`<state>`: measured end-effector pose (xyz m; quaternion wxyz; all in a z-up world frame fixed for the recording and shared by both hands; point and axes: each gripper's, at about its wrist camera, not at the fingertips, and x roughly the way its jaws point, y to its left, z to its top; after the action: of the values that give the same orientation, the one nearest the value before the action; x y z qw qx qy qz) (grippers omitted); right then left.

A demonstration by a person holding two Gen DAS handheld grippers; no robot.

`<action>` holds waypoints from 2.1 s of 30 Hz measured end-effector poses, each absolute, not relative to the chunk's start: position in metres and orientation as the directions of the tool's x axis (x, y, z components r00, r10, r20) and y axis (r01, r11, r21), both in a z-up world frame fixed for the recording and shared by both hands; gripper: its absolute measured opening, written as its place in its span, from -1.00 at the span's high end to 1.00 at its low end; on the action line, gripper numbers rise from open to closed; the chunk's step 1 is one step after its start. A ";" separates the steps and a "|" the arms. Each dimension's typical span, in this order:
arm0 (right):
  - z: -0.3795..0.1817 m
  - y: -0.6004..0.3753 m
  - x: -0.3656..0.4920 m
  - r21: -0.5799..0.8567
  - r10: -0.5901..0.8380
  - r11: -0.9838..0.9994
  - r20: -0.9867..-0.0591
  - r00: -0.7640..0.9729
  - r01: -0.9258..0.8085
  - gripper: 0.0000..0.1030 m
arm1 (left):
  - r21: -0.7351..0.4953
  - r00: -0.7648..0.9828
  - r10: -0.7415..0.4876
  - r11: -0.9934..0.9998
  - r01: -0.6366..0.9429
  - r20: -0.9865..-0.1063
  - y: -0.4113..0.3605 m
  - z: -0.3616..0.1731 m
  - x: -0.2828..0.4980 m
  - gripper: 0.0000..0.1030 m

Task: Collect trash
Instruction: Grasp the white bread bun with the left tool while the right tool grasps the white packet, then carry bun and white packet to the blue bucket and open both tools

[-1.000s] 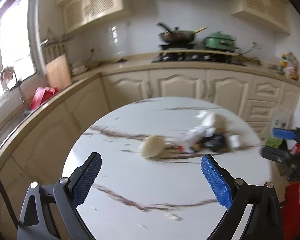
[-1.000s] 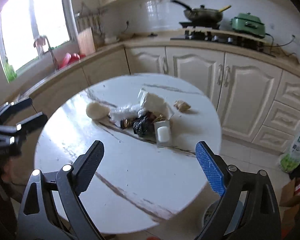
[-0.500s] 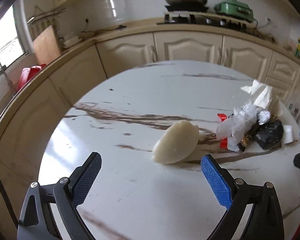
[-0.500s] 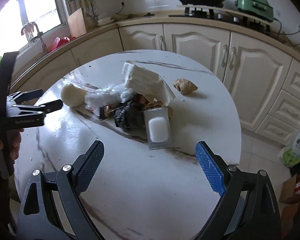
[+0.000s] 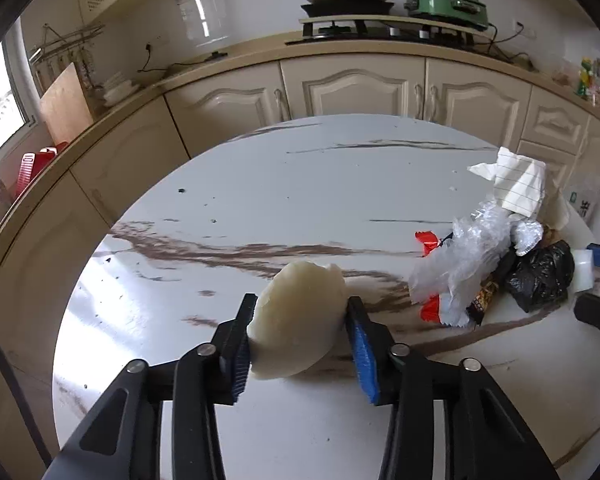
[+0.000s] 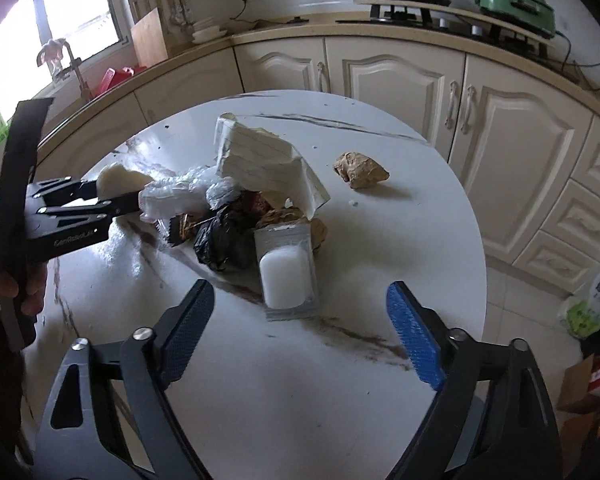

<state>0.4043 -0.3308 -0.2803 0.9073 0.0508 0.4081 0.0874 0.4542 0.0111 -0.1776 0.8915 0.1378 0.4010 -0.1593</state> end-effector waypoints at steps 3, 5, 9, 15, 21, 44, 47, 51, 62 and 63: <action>-0.281 -0.330 0.409 0.172 0.213 0.977 -0.733 0.646 -0.127 -0.27 | 0.097 0.639 -0.188 0.918 0.384 -0.746 0.023 -0.169 0.445 0.35; -0.281 -0.328 0.412 0.168 0.215 0.976 -0.736 0.642 -0.136 -0.17 | 0.091 0.649 -0.198 0.919 0.384 -0.735 0.031 -0.160 0.433 0.35; -0.280 -0.324 0.416 0.167 0.219 0.976 -0.738 0.638 -0.141 -0.04 | 0.103 0.678 -0.203 0.918 0.382 -0.707 0.043 -0.143 0.402 0.35; -0.277 -0.317 0.410 0.151 0.224 0.974 -0.739 0.635 -0.167 0.46 | 0.105 0.698 -0.212 0.918 0.382 -0.684 0.050 -0.122 0.359 0.35; -0.256 -0.316 0.379 0.176 0.255 0.967 -0.697 0.670 -0.185 0.46 | 0.100 0.709 -0.221 0.919 0.381 -0.670 0.049 -0.103 0.315 0.35; -0.193 -0.469 0.163 0.221 0.118 0.975 -0.540 0.833 0.005 0.47 | 0.070 0.609 -0.468 0.754 0.654 -0.640 -0.169 -0.062 0.185 0.35; -0.208 -0.504 0.147 0.242 0.079 0.968 -0.557 0.827 0.070 0.48 | 0.060 0.554 -0.496 0.706 0.705 -0.668 -0.216 -0.075 0.182 0.35; -0.231 -0.544 0.133 0.269 0.045 0.953 -0.582 0.812 0.140 0.48 | 0.050 0.487 -0.505 0.656 0.753 -0.712 -0.269 -0.098 0.190 0.35; -0.315 -0.620 0.132 0.355 0.046 0.898 -0.664 0.747 0.261 0.48 | 0.029 0.325 -0.432 0.564 0.825 -0.841 -0.398 -0.182 0.249 0.34; -0.323 -0.624 0.132 0.360 0.050 0.894 -0.672 0.739 0.267 0.48 | 0.031 0.321 -0.423 0.564 0.825 -0.847 -0.410 -0.187 0.263 0.31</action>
<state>0.1322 -0.6238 -0.3228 0.9056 0.2226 0.3560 -0.0601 0.2630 -0.4104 -0.1869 0.7769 0.2382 0.4222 -0.4018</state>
